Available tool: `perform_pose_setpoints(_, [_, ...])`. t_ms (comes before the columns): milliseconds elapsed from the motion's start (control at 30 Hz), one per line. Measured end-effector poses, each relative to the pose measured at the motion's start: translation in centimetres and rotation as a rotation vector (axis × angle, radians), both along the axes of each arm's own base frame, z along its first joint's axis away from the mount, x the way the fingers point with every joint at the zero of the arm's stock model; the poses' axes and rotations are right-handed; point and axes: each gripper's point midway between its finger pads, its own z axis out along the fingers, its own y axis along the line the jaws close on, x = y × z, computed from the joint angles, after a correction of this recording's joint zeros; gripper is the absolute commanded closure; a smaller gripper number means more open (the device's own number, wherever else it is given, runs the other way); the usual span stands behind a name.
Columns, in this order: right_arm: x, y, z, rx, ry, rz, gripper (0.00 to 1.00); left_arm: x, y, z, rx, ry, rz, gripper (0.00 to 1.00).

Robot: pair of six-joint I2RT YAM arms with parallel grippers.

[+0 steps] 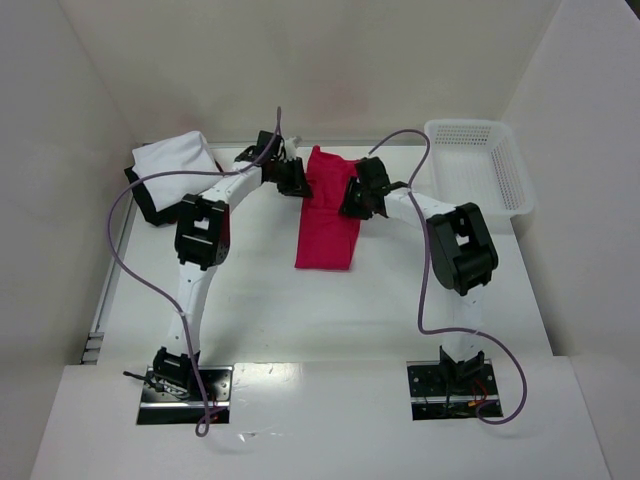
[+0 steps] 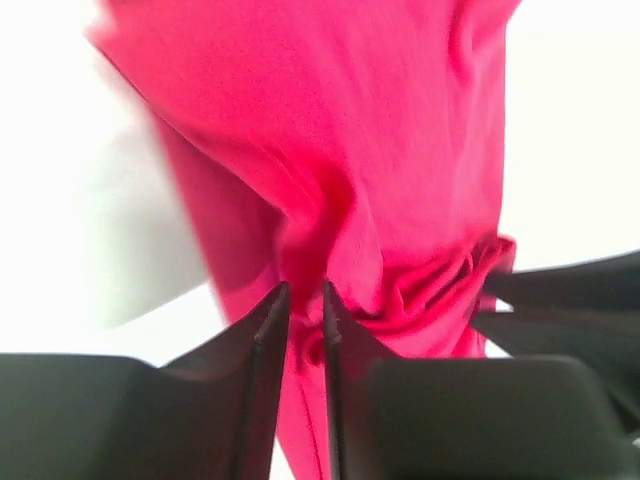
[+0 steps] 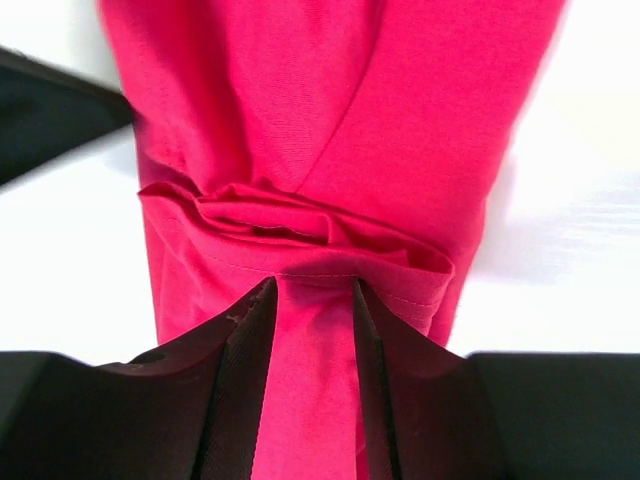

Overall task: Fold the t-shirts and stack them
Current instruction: Fold the folded rectangular tshirt in 1/3 of the way, then grab one side of the 2/3 rectangular tshirt with both arms

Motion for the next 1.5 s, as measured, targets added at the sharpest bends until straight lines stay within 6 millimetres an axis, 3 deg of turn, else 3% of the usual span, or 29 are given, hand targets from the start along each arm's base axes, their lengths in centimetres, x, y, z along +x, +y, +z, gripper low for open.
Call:
perform_pose_setpoints(67, [0.0, -0.2, -0.1, -0.003, 0.005, -0.004, 0.53, 1.3, 0.5, 0.5, -0.003, -0.023, 0.022, 0.66])
perform_pose_setpoints(133, [-0.2, -0.4, -0.2, -0.008, 0.011, -0.006, 0.41, 1.9, 0.8, 0.9, -0.002, -0.038, 0.035, 0.57])
perform_pose_setpoints(167, [-0.3, -0.5, -0.2, -0.008, 0.013, -0.008, 0.35, 2.0, 0.9, 1.0, 0.002, -0.043, 0.037, 0.44])
perform_pose_setpoints(200, [-0.7, -0.7, -0.2, -0.010, 0.016, -0.009, 0.26, 2.0, 0.9, 1.2, 0.007, -0.046, 0.041, 0.39])
perform_pose_setpoints(233, [-1.3, -1.0, 0.0, -0.011, 0.021, -0.013, 0.09, 1.7, 1.1, 1.2, 0.013, -0.044, 0.040, 0.35])
perform_pose_setpoints(300, [-2.8, -1.7, 0.3, -0.017, 0.031, -0.017, 0.00, 0.4, 1.7, 1.5, 0.027, -0.027, 0.048, 0.27])
perform_pose_setpoints(400, [-5.3, -2.6, 1.5, -0.016, 0.031, -0.014, 0.00, -2.9, 3.1, 2.7, 0.043, 0.005, 0.057, 0.24])
perform_pose_setpoints(533, [-8.7, -3.5, 3.0, 0.016, 0.030, -0.006, 0.00, -6.8, 5.0, 6.2, 0.042, -0.021, 0.058, 0.24])
perform_pose_setpoints(600, [-10.7, -3.7, 2.9, 0.043, 0.047, 0.004, 0.04, -8.2, 5.5, 7.7, 0.029, -0.041, 0.055, 0.24])
perform_pose_setpoints(667, [-12.8, -3.8, 2.0, 0.055, 0.087, 0.018, 0.06, -10.0, 5.7, 7.8, 0.020, -0.039, 0.045, 0.26])
perform_pose_setpoints(733, [-14.6, -3.9, 0.6, 0.057, 0.137, 0.028, 0.07, -12.0, 5.0, 6.5, 0.015, -0.001, 0.019, 0.27])
perform_pose_setpoints(833, [-17.2, -3.4, -1.3, 0.051, 0.206, 0.058, 0.07, -15.9, 4.1, 2.6, 0.026, 0.110, -0.012, 0.31])
perform_pose_setpoints(967, [-18.7, -2.6, -2.1, 0.054, 0.233, 0.085, 0.12, -20.9, 4.0, -1.7, 0.037, 0.274, -0.008, 0.37])
perform_pose_setpoints(1200, [-17.4, -1.7, -1.4, 0.095, 0.178, 0.080, 0.19, -19.7, 3.9, -1.6, 0.016, 0.237, 0.026, 0.44])
perform_pose_setpoints(1500, [-15.7, -0.4, -2.3, 0.116, 0.176, 0.082, 0.36, -19.2, 3.6, -2.2, -0.002, 0.245, 0.037, 0.54])
